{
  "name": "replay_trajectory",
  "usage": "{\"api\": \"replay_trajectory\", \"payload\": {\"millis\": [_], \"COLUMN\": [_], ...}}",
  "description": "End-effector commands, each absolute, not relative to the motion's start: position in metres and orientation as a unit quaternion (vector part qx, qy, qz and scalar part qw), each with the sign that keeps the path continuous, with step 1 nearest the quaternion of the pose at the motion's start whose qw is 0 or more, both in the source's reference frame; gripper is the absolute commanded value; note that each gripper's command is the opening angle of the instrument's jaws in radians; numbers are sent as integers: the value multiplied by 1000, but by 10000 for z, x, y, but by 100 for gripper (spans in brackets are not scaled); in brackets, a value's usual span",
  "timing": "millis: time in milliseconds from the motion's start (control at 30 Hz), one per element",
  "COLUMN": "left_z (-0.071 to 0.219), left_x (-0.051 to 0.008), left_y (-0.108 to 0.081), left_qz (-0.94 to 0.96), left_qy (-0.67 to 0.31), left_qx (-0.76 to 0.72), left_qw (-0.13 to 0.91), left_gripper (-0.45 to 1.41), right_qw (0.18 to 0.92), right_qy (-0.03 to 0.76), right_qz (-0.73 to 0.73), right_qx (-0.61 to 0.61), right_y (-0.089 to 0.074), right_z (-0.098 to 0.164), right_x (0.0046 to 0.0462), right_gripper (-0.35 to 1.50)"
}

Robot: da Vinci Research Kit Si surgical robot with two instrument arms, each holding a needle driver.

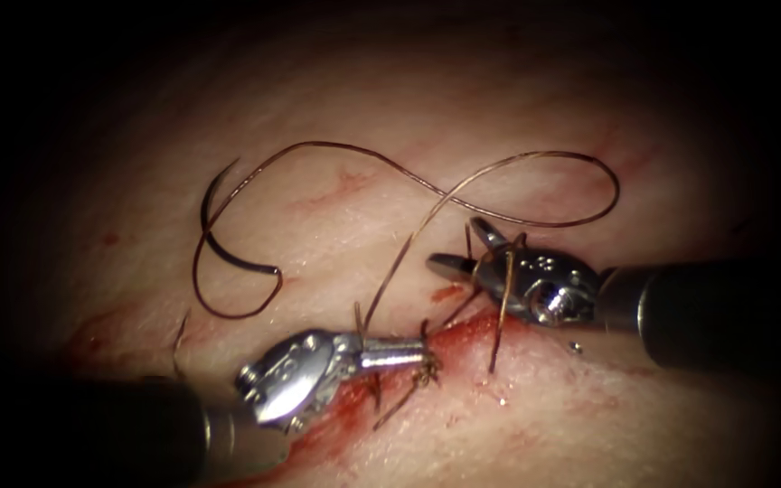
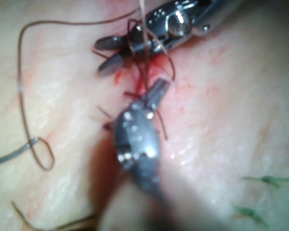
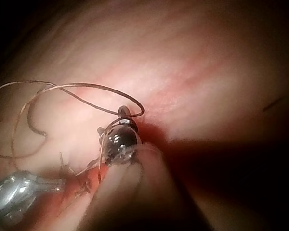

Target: Wound Closure

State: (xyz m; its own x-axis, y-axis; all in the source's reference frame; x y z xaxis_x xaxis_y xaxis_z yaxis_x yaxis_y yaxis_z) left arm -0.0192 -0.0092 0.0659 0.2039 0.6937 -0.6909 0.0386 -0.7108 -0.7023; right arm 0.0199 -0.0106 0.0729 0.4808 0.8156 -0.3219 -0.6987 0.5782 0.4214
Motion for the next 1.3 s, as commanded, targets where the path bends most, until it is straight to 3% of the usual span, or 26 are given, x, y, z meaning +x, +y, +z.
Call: {"api": "replay_trajectory", "payload": {"millis": [33, 633, 767, 1067, 1200, 1300], "left_z": [658, 606, 608, 611, 610, 610], "left_x": [-200, -217, -218, -216, -215, -215], "left_y": [-102, -106, -104, -102, -102, -102], "left_qz": [576, 561, 561, 560, 560, 560], "left_qy": [-258, -282, -282, -283, -284, -284], "left_qx": [-723, -726, -727, -727, -727, -727], "left_qw": [282, 280, 280, 279, 277, 277], "left_gripper": [-45, -45, -45, -45, -45, -45], "right_qw": [853, 863, 861, 856, 856, 856], "right_qy": [250, 229, 241, 253, 252, 257], "right_qz": [443, 431, 422, 415, 415, 416], "right_qx": [113, 132, 152, 177, 177, 169], "right_y": [-113, -138, -140, -141, -139, -137], "right_z": [737, 750, 750, 751, 753, 756], "right_x": [201, 197, 201, 218, 217, 214], "right_gripper": [147, 147, 133, 125, 93, 42]}}
